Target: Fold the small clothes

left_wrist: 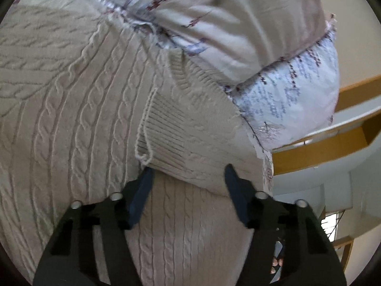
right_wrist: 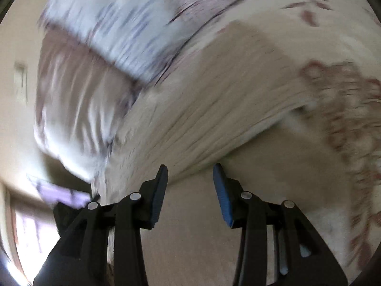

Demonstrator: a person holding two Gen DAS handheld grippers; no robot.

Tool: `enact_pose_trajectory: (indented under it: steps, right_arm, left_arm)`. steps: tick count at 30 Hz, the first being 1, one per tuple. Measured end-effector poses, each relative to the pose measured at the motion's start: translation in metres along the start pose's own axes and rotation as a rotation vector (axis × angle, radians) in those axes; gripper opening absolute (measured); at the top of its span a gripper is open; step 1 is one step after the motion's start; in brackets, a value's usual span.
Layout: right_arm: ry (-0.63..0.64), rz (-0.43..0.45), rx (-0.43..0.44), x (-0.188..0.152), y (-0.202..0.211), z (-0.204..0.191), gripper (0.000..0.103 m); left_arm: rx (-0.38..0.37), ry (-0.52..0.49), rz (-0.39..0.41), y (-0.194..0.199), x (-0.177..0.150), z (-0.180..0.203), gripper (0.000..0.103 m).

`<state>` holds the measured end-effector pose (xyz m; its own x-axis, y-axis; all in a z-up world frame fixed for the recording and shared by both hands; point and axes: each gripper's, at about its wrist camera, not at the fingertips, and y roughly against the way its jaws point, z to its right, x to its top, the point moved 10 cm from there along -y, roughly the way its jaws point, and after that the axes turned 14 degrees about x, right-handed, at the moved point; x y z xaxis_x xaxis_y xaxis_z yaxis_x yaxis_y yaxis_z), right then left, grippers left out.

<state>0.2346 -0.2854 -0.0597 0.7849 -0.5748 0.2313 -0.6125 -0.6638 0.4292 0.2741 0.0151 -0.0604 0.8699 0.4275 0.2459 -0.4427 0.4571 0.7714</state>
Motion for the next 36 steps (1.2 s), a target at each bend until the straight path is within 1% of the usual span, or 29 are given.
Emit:
enact_pose_trajectory:
  steps: [1, 2, 3, 4, 5, 6, 7, 9, 11, 12, 14, 15, 17, 18, 20, 21, 22, 23, 24, 25, 27, 28, 29, 31, 33, 34, 35, 36]
  right_arm:
    - [-0.026, 0.029, 0.017, 0.007, 0.004, 0.004, 0.042]
    - [-0.038, 0.059, 0.009, 0.013, 0.006, 0.008, 0.042]
    - [-0.043, 0.090, -0.003, 0.018, 0.009, 0.012, 0.042]
    - [-0.047, 0.130, -0.016, 0.026, 0.013, 0.017, 0.039]
    - [-0.053, 0.155, -0.023, 0.031, 0.014, 0.020, 0.036]
    - [-0.060, 0.171, -0.029, 0.033, 0.013, 0.021, 0.030]
    - [-0.062, 0.191, -0.040, 0.037, 0.015, 0.024, 0.022]
    - [-0.021, 0.209, -0.067, 0.039, 0.018, 0.023, 0.012]
    - [0.039, 0.215, -0.073, 0.035, 0.020, 0.015, 0.010]
    - [0.082, 0.215, -0.084, 0.032, 0.022, 0.010, 0.010]
    - [0.121, 0.198, -0.128, 0.026, 0.018, 0.009, 0.010]
    - [0.123, 0.188, -0.148, 0.023, 0.016, 0.011, 0.010]
    - [0.132, 0.176, -0.191, 0.020, 0.014, 0.018, 0.010]
    - [0.148, 0.173, -0.212, 0.019, 0.013, 0.020, 0.010]
    - [0.175, 0.176, -0.246, 0.017, 0.015, 0.019, 0.013]
    - [0.189, 0.173, -0.261, 0.016, 0.017, 0.017, 0.018]
    - [0.206, 0.175, -0.280, 0.014, 0.020, 0.015, 0.029]
    - [0.217, 0.179, -0.289, 0.012, 0.023, 0.013, 0.035]
    - [0.226, 0.180, -0.285, 0.010, 0.025, 0.010, 0.049]
    - [0.236, 0.183, -0.269, 0.006, 0.029, 0.007, 0.056]
    - [0.257, 0.180, -0.246, -0.001, 0.034, 0.002, 0.057]
    - [0.264, 0.172, -0.234, -0.005, 0.034, 0.000, 0.057]
    - [0.269, 0.162, -0.219, -0.009, 0.033, -0.001, 0.057]
    - [0.278, 0.130, -0.178, -0.018, 0.027, -0.004, 0.057]
    - [0.298, 0.094, -0.136, -0.027, 0.017, -0.006, 0.057]
    - [0.309, 0.088, -0.131, -0.029, 0.014, -0.007, 0.057]
    - [0.323, 0.087, -0.131, -0.031, 0.011, -0.009, 0.057]
    - [0.336, 0.088, -0.129, -0.032, 0.009, -0.010, 0.058]
  left_arm:
    - [0.005, 0.006, -0.001, -0.003, 0.002, 0.000, 0.044]
    - [0.010, 0.009, -0.002, -0.006, 0.004, 0.000, 0.039]
    - [0.022, 0.010, -0.003, -0.010, 0.006, -0.001, 0.028]
    - [0.025, 0.009, -0.005, -0.014, 0.009, 0.001, 0.017]
    - [0.033, 0.004, -0.005, -0.017, 0.012, 0.001, 0.011]
    - [0.041, -0.009, 0.003, -0.018, 0.016, 0.002, 0.008]
    - [0.050, -0.022, 0.014, -0.017, 0.020, 0.003, 0.008]
    - [0.060, -0.063, 0.055, -0.010, 0.029, 0.007, 0.008]
    - [0.076, -0.096, 0.098, -0.001, 0.034, 0.007, 0.007]
    - [0.103, -0.115, 0.118, 0.003, 0.035, 0.004, 0.007]
    - [0.152, -0.130, 0.116, 0.001, 0.033, -0.004, 0.007]
    - [0.178, -0.127, 0.093, -0.004, 0.028, -0.012, 0.008]
    - [0.202, -0.124, 0.074, -0.010, 0.024, -0.020, 0.008]
    - [0.200, -0.127, 0.083, -0.010, 0.023, -0.021, 0.011]
    - [0.211, -0.139, 0.093, -0.006, 0.022, -0.023, 0.013]
    - [0.213, -0.138, 0.098, -0.001, 0.021, -0.024, 0.019]
    - [0.212, -0.139, 0.105, 0.006, 0.020, -0.027, 0.030]
    - [0.206, -0.146, 0.122, 0.016, 0.019, -0.029, 0.036]
    - [0.200, -0.150, 0.136, 0.024, 0.018, -0.031, 0.046]
    - [0.193, -0.154, 0.156, 0.035, 0.018, -0.034, 0.054]
    - [0.184, -0.157, 0.200, 0.061, 0.019, -0.048, 0.059]
    - [0.187, -0.149, 0.223, 0.073, 0.020, -0.057, 0.061]
    - [0.201, -0.127, 0.256, 0.090, 0.023, -0.073, 0.061]
    - [0.228, -0.082, 0.297, 0.111, 0.026, -0.099, 0.061]
    - [0.254, 0.001, 0.328, 0.132, 0.029, -0.133, 0.060]
    - [0.264, 0.062, 0.337, 0.142, 0.031, -0.156, 0.059]
    - [0.273, 0.095, 0.338, 0.146, 0.032, -0.165, 0.059]
    - [0.282, 0.157, 0.337, 0.151, 0.034, -0.184, 0.059]
